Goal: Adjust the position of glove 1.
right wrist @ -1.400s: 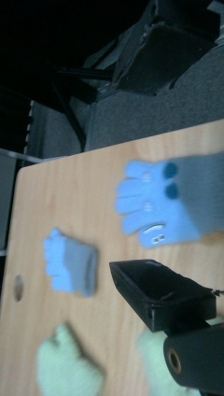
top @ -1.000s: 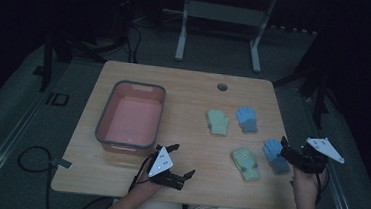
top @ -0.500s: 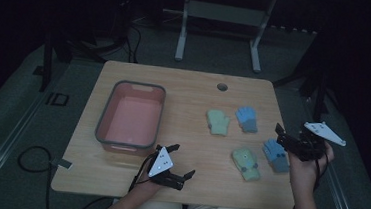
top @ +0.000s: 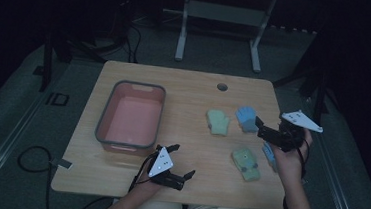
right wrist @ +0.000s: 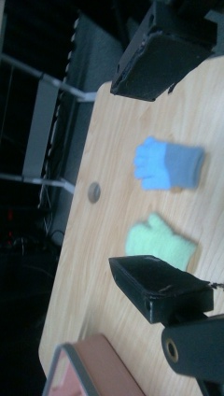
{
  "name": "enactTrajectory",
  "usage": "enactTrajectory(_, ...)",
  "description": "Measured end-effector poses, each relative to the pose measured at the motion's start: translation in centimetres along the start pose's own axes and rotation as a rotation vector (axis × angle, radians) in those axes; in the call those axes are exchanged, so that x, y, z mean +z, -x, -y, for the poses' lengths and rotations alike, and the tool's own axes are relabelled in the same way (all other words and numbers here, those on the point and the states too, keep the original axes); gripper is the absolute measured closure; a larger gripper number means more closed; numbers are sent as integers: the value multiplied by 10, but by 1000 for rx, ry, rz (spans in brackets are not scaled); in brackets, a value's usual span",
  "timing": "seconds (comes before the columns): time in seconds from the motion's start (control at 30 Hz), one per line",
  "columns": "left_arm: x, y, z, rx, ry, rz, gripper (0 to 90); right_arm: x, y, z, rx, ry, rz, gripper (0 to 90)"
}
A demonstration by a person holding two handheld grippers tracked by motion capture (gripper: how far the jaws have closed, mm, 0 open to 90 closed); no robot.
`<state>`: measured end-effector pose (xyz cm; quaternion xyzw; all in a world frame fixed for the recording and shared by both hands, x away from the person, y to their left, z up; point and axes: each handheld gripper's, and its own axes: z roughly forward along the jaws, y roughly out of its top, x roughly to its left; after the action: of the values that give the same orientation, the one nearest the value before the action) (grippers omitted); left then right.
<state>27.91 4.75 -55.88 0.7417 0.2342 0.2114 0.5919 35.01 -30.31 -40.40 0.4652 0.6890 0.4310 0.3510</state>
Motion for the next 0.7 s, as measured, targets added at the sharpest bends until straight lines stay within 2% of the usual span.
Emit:
enactTrajectory(0.03,0,0,0,-1,0,0,9,2,-3,-1,-11,5,-9,157)
enactTrajectory(0.07,0,0,0,0,0,1,9,6,-8,-4,-13,20,-24,211)
enactTrajectory(0.1,0,0,0,0,-1,1,9,6,-8,-4,-13,20,-24,211)
enactTrajectory(0.2,0,0,0,1,-1,1,9,15,-16,-7,-14,8,-42,288)
enactTrajectory(0.27,0,0,0,2,-1,0,9,27,-23,-10,-5,-4,-73,304)
enactTrajectory(0.37,0,1,0,3,0,1,9,31,-25,-10,-5,-1,-85,319)
enactTrajectory(0.4,0,1,0,3,0,1,9,43,-33,-11,-8,-1,-97,339)
enactTrajectory(0.5,0,0,0,1,-1,2,9,58,-40,-9,-4,-21,-114,368)
enactTrajectory(0.6,0,1,0,3,-1,5,9,74,-46,-5,-33,-40,-124,427)
enactTrajectory(0.7,0,1,0,4,-3,7,9,91,-50,0,-24,-68,-143,466)
